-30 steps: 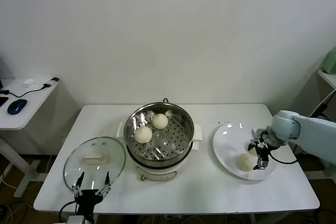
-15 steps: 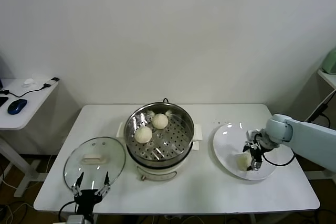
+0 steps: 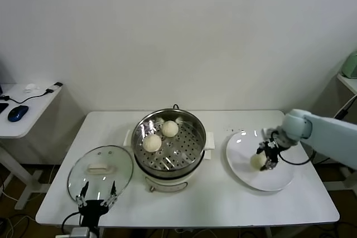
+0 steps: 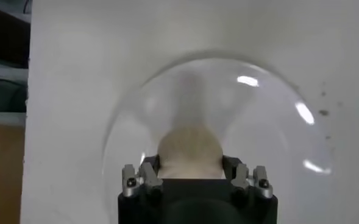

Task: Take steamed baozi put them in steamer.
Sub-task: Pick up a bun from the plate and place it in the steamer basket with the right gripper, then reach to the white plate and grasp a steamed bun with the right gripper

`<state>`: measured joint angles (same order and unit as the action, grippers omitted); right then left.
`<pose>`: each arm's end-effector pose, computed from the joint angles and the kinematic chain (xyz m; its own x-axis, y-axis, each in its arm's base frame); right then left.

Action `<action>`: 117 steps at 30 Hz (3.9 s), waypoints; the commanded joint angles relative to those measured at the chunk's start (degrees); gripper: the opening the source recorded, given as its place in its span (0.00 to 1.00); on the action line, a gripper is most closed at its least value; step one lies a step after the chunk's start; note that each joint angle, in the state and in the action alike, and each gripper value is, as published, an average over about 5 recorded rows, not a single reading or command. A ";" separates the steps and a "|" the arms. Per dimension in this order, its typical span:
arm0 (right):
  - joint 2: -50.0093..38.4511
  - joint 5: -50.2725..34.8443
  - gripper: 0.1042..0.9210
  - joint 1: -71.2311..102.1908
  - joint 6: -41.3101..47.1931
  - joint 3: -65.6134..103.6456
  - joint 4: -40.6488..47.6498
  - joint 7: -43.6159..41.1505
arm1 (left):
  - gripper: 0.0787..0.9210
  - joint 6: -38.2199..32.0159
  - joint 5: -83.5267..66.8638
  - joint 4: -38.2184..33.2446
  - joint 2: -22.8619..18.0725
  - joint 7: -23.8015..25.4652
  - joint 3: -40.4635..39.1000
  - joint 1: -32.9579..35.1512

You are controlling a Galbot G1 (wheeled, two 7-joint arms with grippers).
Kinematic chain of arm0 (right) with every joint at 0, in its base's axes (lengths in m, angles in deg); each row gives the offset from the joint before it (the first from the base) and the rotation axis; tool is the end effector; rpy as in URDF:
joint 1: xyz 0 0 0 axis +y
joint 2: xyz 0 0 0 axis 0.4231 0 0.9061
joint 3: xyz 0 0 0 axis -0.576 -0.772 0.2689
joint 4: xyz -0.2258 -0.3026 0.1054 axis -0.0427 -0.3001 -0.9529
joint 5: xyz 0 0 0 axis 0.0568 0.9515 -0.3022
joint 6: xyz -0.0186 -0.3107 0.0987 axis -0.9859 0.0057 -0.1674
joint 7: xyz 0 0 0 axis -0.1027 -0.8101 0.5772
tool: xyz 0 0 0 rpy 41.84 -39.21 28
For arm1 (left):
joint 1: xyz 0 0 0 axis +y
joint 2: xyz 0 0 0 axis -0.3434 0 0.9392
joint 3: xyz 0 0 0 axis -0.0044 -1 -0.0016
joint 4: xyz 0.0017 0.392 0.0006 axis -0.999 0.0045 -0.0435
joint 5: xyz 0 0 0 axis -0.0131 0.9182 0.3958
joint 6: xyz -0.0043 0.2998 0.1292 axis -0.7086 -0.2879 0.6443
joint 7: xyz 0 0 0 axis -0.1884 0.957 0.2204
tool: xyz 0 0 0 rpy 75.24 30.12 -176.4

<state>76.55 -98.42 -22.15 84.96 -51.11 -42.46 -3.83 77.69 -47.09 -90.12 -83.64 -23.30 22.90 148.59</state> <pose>0.5135 -0.2081 -0.1486 -0.1243 -0.1335 0.9832 -0.9912 -0.0297 -0.1293 0.0728 0.0555 -0.3878 -0.9512 -0.1438 0.2730 -0.0992 0.9803 0.1707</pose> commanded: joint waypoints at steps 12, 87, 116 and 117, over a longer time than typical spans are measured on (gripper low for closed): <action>30.97 -13.34 0.69 -35.38 -22.45 -5.51 -8.22 -9.50 | 0.88 0.48 0.94 -0.03 -0.39 0.15 -0.30 -0.12; -3.16 6.26 0.88 -0.18 -11.68 -1.18 14.47 -7.66 | 0.88 0.82 -1.00 0.87 -0.40 0.13 1.10 -1.54; 7.00 14.30 0.88 18.62 -10.39 17.10 26.04 -5.23 | 0.88 0.86 0.30 2.54 -0.92 0.08 0.85 -1.21; 7.11 14.42 0.88 18.61 -10.39 17.10 26.13 -5.21 | 0.88 0.86 0.30 2.55 -0.90 0.08 0.84 -1.21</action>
<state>82.65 -85.52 -6.60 74.00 -36.79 -18.19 -9.44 78.58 -46.80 -87.59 -84.58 -23.20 23.76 147.38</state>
